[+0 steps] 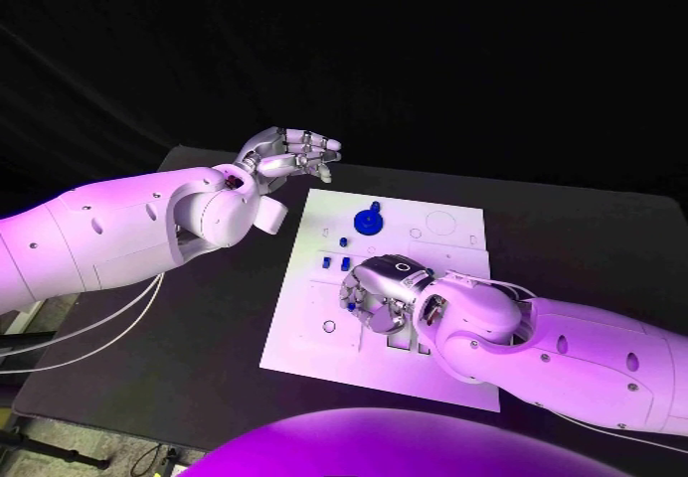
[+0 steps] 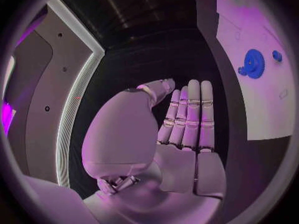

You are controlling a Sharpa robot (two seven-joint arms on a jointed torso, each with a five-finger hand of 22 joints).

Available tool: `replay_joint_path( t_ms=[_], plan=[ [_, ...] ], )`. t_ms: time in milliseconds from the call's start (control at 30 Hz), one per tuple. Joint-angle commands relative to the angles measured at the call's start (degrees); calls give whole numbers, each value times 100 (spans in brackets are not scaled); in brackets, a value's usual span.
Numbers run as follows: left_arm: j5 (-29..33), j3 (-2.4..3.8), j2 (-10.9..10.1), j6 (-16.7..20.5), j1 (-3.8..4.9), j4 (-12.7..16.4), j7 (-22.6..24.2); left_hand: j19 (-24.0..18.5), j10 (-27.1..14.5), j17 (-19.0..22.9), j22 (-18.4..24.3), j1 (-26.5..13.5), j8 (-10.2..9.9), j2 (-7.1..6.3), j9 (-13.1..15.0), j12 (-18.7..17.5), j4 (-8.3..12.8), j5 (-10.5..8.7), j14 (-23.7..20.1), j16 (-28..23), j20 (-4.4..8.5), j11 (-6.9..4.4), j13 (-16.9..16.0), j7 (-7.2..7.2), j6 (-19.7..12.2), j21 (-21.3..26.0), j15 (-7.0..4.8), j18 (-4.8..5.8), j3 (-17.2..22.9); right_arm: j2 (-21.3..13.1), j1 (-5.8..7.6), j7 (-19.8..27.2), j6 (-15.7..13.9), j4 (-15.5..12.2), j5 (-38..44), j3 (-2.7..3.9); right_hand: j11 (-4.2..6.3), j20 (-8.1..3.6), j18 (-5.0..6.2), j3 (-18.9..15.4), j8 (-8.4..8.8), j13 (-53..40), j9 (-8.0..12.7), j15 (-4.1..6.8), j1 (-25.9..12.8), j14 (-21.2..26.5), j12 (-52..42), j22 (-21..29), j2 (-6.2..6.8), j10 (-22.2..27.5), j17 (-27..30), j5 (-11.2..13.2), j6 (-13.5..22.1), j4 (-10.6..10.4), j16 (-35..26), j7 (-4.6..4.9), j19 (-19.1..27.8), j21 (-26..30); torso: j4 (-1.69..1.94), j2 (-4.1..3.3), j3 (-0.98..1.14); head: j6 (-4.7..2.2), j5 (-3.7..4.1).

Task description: Assemble the parts on the task board

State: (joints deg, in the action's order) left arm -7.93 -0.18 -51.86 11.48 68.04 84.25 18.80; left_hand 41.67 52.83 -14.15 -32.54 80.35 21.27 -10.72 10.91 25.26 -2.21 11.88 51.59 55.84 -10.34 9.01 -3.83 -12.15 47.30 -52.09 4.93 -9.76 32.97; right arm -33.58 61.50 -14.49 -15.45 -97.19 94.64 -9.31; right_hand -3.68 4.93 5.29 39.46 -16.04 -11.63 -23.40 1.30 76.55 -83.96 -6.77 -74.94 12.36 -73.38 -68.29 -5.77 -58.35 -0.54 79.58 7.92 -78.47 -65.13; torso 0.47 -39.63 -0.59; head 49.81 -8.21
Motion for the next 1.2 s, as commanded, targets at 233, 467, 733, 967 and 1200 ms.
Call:
replay_joint_path(
  t_ms=[233,467,733,967,1200],
  plan=[
    [-30,3,12,-105,4,6,0,7,-28,7,9,-43,-29,-2,-5,-23,1,14,-7,-28,-41,6,-7,-65,-53,41,22,-62,-48,-14,-17,-92,-118,8,5,-26,-21,46,21,-297,280,97,86,-74,-163,-177,131,-431,215,217,50,-2,403,-82,-37,-7,58,147,-2,-4,1,-17,5],
    [-36,3,5,-128,4,8,-27,9,-33,9,15,-46,-30,-2,-6,-22,1,13,-9,-30,-44,8,-8,-67,-57,50,24,-63,-51,-159,-16,-130,-356,-76,34,-25,-16,48,22,-299,306,102,91,-73,-114,-173,128,-426,207,239,63,-10,439,-61,-41,-9,53,159,3,-3,7,-32,8],
    [-44,-1,-14,-137,4,7,-39,9,-35,9,17,-47,-31,-4,-6,-22,1,12,-11,-31,-45,9,-8,-67,-59,52,25,-63,-53,-567,29,-95,-714,-446,39,0,10,39,16,-328,317,74,85,-55,-57,-173,44,-438,204,146,65,-5,432,-32,-37,-19,20,129,-4,-3,8,-47,2],
    [-45,-8,-25,-146,4,3,-41,9,-35,9,17,-47,-31,-4,-6,-22,1,12,-11,-31,-45,9,-8,-67,-59,52,25,-63,-53,-1146,307,-97,-659,-797,-208,46,-2,36,26,-408,313,75,77,-58,-126,-171,39,-407,273,190,79,-2,390,-73,-41,-21,38,206,-11,5,5,-77,44],
    [-46,-21,-26,-163,3,-2,-33,9,-41,12,23,-46,-33,-5,-7,-21,3,11,-16,-35,-47,10,-9,-68,-63,63,27,-63,-55,-1743,659,-98,-62,-835,-446,59,-134,134,85,-1359,497,323,119,-180,-190,-149,214,-238,346,930,119,-21,540,-215,-32,35,162,630,-13,7,4,-145,189]
  ],
)
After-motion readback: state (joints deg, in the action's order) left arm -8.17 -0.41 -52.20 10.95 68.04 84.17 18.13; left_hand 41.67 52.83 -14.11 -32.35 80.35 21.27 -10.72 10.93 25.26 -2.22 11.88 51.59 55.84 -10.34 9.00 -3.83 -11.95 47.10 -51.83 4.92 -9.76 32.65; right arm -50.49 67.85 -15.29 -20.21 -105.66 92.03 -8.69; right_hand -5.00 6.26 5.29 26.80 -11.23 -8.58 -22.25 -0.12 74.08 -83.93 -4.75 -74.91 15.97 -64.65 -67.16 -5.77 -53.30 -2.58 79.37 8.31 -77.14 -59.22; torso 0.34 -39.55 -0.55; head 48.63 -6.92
